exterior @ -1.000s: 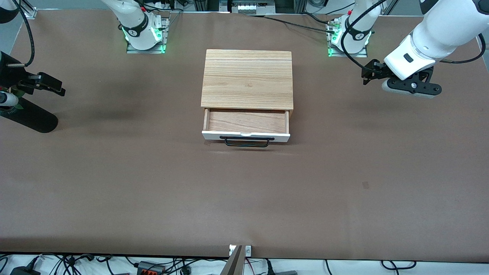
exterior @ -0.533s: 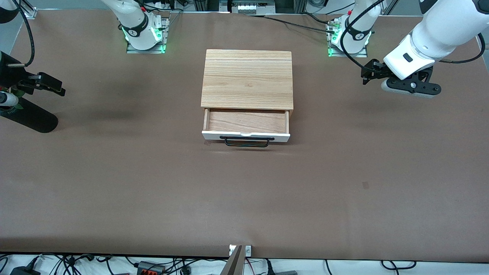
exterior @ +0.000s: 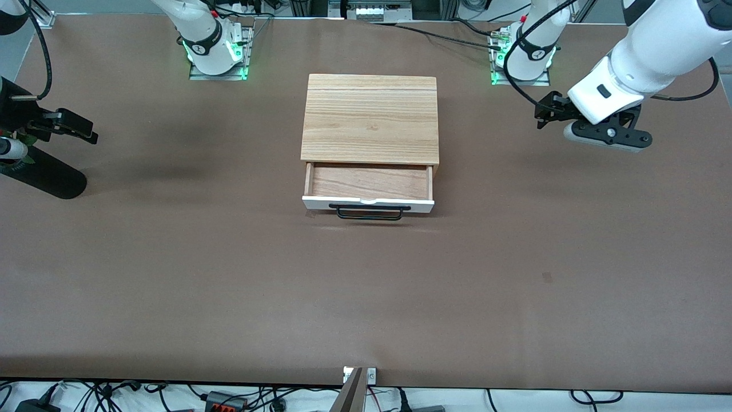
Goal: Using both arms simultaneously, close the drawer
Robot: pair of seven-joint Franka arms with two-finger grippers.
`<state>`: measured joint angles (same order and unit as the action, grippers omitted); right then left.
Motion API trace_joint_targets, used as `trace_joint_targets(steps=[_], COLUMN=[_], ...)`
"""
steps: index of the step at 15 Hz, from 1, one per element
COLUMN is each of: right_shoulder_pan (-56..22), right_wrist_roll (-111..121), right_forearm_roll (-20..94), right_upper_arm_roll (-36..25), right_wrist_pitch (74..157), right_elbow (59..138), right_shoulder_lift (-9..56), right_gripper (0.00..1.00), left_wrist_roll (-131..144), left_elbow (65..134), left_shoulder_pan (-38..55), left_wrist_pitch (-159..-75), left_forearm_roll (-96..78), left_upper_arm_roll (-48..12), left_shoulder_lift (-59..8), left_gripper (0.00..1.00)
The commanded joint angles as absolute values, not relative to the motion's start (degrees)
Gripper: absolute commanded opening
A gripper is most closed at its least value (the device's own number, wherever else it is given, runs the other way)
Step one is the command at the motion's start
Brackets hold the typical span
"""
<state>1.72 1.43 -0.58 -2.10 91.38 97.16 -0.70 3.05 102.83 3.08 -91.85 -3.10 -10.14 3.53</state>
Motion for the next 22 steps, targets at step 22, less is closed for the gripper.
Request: trace_joint_targets(steps=[22], right_shoulder_pan=[-8.2], right_wrist_roll=[1.1], right_forearm_roll=[28.1], right_upper_arm_roll=[-0.6], right_wrist_pitch=[112.0], right_elbow=[97.3], right_shoulder_lift=[18.7], right_gripper=[1.00], left_wrist_roll=[-3.5], left_elbow=[92.6], left_shoulder_pan=[9.9], left_wrist_pitch=[-118.5], left_forearm_roll=[-42.5], left_upper_arm_roll=[-11.1], left_shoulder_lift=[-27.3], left_gripper=[1.00])
